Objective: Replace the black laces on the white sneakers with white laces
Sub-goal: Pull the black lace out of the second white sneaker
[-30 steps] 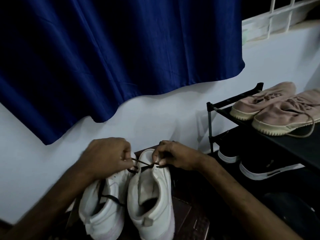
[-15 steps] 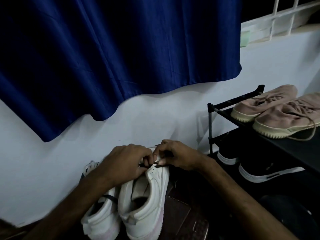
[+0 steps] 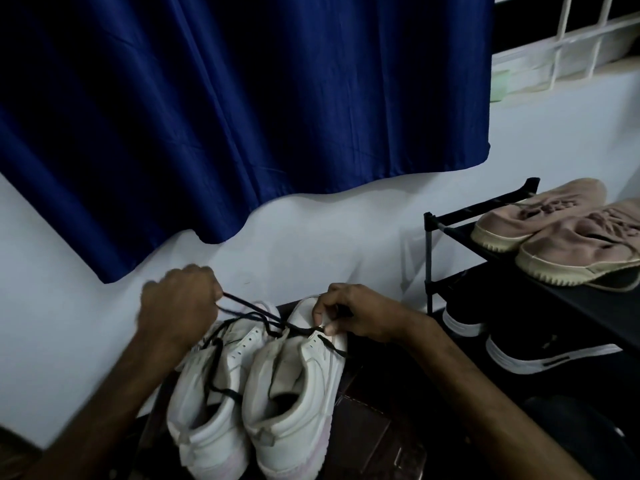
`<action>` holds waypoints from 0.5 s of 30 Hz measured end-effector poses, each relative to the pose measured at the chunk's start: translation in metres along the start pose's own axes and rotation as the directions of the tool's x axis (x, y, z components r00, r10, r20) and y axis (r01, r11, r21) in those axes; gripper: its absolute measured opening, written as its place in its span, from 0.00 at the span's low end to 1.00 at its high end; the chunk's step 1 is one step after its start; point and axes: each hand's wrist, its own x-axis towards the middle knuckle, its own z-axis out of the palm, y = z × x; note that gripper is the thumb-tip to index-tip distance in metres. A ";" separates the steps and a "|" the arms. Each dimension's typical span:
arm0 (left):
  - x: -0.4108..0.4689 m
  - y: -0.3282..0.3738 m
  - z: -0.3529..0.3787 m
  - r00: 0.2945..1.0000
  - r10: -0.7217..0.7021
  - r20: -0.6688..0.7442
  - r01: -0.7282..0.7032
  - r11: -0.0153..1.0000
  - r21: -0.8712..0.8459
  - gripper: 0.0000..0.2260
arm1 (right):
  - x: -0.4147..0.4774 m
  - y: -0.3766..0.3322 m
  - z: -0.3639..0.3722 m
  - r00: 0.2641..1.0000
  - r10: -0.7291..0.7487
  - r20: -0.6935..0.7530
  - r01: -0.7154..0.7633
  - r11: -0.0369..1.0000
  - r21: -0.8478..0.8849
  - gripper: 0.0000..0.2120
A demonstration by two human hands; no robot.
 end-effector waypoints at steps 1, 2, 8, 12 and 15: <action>-0.004 0.003 0.008 0.999 0.048 -0.002 -0.048 0.999 -0.004 0.08 | 0.000 -0.001 0.000 1.000 0.000 0.000 0.000 1.000 0.008 0.08; -0.007 0.009 0.011 0.995 0.097 -0.029 -0.098 0.993 -0.058 0.06 | 0.000 -0.001 0.000 1.000 -0.001 -0.003 0.001 1.000 0.011 0.08; -0.012 0.061 0.005 0.832 0.546 0.100 -0.522 0.830 -0.199 0.05 | -0.004 0.002 -0.001 1.000 0.013 -0.020 -0.012 0.999 0.039 0.08; -0.014 0.071 0.022 0.777 0.604 0.179 -0.599 0.796 -0.087 0.09 | -0.003 0.002 0.001 1.000 0.006 -0.018 -0.005 0.999 0.046 0.09; -0.012 0.075 0.026 0.797 0.597 0.093 -0.597 0.802 -0.033 0.07 | -0.002 0.004 0.000 1.000 0.007 -0.021 -0.006 0.999 0.043 0.10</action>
